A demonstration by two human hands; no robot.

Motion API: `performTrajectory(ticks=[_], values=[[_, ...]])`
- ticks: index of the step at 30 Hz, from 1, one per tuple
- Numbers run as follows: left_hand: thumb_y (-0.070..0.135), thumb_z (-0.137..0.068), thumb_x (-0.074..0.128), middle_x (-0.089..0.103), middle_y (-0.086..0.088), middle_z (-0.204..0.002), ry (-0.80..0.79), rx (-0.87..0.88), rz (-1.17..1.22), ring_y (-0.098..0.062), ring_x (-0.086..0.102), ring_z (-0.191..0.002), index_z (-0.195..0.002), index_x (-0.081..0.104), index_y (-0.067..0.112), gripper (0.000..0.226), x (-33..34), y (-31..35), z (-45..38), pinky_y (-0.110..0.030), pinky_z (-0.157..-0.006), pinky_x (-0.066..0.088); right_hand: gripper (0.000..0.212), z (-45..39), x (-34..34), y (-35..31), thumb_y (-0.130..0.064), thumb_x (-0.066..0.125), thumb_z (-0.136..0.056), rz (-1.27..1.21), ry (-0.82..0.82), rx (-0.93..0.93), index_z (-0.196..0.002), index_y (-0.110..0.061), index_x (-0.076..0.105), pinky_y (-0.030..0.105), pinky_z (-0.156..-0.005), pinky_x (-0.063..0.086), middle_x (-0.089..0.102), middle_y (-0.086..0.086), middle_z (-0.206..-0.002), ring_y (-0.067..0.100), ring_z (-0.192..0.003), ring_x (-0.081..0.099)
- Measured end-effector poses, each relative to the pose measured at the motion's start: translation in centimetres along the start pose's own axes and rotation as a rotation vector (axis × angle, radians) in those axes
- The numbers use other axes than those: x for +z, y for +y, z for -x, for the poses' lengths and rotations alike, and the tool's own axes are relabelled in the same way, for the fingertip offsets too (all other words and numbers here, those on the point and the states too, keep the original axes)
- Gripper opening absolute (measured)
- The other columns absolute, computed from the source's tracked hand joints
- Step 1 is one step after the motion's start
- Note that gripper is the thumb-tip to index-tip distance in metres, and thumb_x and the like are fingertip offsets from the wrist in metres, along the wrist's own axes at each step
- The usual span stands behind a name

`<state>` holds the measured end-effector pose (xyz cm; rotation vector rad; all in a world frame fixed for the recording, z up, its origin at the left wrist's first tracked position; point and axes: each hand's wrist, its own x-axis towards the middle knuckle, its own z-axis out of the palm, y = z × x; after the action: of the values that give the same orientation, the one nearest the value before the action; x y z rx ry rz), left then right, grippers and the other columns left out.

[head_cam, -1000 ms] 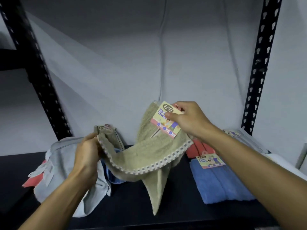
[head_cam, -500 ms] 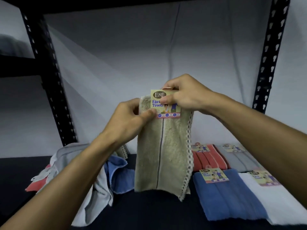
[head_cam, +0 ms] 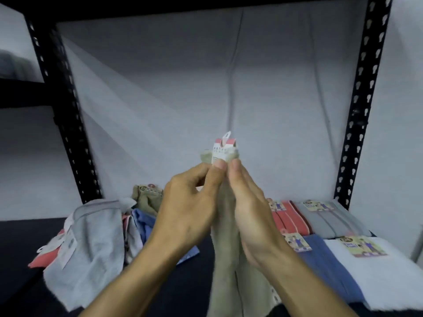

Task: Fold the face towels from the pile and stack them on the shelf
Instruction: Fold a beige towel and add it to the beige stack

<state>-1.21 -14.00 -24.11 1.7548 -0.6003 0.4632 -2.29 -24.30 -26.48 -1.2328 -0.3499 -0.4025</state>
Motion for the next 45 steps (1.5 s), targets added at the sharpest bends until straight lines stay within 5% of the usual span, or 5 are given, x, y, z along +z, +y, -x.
performTrajectory(ticks=[6, 11, 14, 21, 45], values=[[0.049, -0.100, 0.029, 0.075, 0.010, -0.103, -0.132, -0.105, 0.233, -0.003, 0.068, -0.098, -0.105, 0.077, 0.023, 0.055, -1.2, -0.1, 1.3, -0.025, -0.068, 0.057, 0.027, 0.4, -2.0, -0.2, -0.017, 0.051, -0.098, -0.081, 0.120, 0.068, -0.122, -0.012, 0.062, 0.049, -0.108, 0.039, 0.069, 0.006, -0.119, 0.022, -0.116, 0.061], [0.029, -0.093, 0.062, 0.070, 0.012, -0.099, 0.332, -0.060, -0.020, -0.007, 0.066, -0.085, -0.109, 0.067, 0.029, 0.017, -3.1, -2.7, 0.3, -0.037, -0.077, 0.057, 0.024, 1.0, -3.3, -1.4, -0.010, 0.049, -0.097, -0.064, 0.157, 0.092, -0.115, -0.009, 0.064, 0.040, -0.091, 0.055, 0.073, 0.005, -0.108, 0.022, -0.103, 0.068], [0.029, -0.087, 0.068, 0.069, 0.006, -0.116, 0.113, -0.207, 0.255, -0.010, 0.066, -0.108, -0.127, 0.060, 0.020, 0.042, -4.3, -3.8, -1.0, -0.027, -0.082, 0.056, 0.025, 1.2, -3.9, -2.1, -0.012, 0.052, -0.094, -0.041, 0.127, 0.092, -0.115, -0.009, 0.065, 0.045, -0.092, 0.053, 0.073, 0.007, -0.109, 0.025, -0.104, 0.068], [0.028, -0.093, 0.050, 0.073, -0.016, -0.106, -0.219, -0.215, 0.527, -0.022, 0.070, -0.090, -0.110, 0.073, 0.007, 0.036, -4.9, -4.0, -1.4, -0.027, -0.072, 0.055, 0.036, 0.6, -5.2, -2.0, -0.015, 0.053, -0.088, -0.120, 0.122, 0.132, -0.122, -0.005, 0.061, 0.050, -0.100, 0.045, 0.069, 0.014, -0.116, 0.030, -0.108, 0.066], [0.018, -0.093, 0.059, 0.069, 0.003, -0.071, 0.113, -0.105, 0.462, -0.009, 0.063, -0.063, -0.078, 0.071, 0.017, 0.019, -2.5, -0.5, 1.5, -0.013, -0.049, 0.046, 0.034, 0.2, -5.7, -1.8, -0.017, 0.054, -0.087, -0.029, 0.158, 0.106, -0.117, -0.005, 0.062, 0.055, -0.101, 0.044, 0.071, 0.016, -0.110, 0.032, -0.105, 0.067]])
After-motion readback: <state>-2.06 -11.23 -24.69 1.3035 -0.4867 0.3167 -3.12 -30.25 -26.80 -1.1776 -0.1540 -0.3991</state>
